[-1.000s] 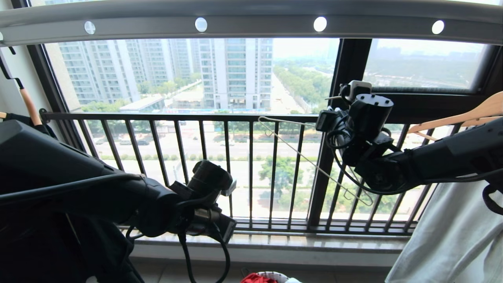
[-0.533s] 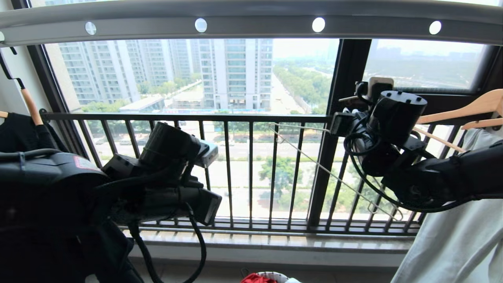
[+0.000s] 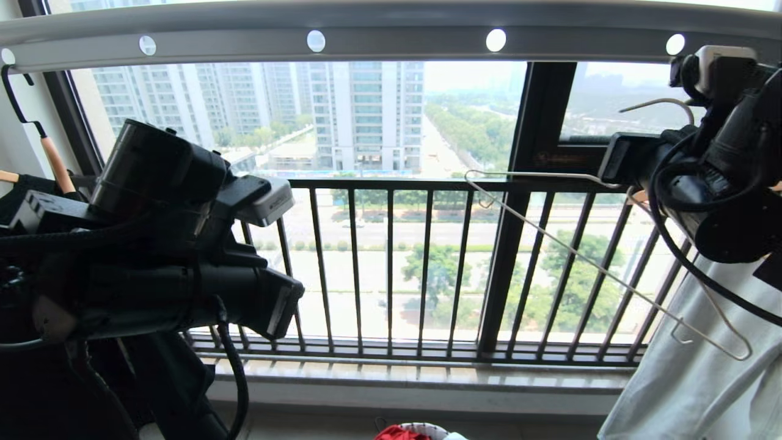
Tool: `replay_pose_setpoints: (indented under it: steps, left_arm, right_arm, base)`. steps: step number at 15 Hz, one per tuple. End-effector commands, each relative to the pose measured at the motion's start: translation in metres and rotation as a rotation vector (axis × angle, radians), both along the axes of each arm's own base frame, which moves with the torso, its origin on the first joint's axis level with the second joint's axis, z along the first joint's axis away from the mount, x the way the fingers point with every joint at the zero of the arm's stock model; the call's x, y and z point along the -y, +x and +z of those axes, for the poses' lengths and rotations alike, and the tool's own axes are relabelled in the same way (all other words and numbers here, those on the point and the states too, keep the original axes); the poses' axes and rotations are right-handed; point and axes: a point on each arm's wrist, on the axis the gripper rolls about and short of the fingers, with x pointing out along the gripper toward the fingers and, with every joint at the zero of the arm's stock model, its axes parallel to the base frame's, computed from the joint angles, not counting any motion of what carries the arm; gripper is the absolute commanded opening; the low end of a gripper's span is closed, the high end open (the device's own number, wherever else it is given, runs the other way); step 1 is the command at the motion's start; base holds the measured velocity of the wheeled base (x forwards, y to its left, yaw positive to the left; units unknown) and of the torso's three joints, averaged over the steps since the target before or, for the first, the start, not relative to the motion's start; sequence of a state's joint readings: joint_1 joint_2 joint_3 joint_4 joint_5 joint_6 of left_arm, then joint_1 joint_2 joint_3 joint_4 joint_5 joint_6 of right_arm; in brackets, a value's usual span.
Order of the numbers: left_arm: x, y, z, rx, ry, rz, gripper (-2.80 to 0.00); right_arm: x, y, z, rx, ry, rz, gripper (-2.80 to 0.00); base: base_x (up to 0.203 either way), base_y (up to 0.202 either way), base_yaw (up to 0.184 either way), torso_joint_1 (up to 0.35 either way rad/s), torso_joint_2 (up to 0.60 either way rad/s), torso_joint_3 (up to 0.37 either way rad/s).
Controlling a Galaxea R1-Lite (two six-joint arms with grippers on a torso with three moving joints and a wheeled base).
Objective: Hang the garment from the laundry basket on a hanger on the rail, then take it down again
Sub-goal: Hang the clothes rack on the clothesline
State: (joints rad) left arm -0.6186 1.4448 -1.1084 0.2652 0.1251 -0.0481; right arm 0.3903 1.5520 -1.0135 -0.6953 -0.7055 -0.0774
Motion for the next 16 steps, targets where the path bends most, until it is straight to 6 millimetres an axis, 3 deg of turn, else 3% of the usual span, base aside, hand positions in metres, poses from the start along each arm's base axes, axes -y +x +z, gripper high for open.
replay_pose_setpoints:
  steps: [1, 8, 16]
  left_arm:
    - [-0.008, -0.012, 0.015, 0.051, -0.042, -0.001, -2.8]
    - [-0.017, -0.024, 0.027, 0.096, -0.07, -0.003, -2.8]
    - [-0.016, -0.023, 0.024, 0.09, -0.064, -0.002, -2.8]
  right_arm:
    - [0.016, -0.025, 0.029, 0.049, 0.025, -0.05, -2.8]
    - [0.04, -0.026, 0.059, 0.061, 0.03, -0.171, -2.8]
    - [0.051, 0.024, 0.06, 0.023, -0.023, -0.243, -2.8]
  base:
    - [0.0, 0.0, 0.0, 0.0, 0.0, 0.0]
    - [0.0, 0.0, 0.0, 0.0, 0.0, 0.0]
    - [0.0, 0.0, 0.0, 0.0, 0.0, 0.0]
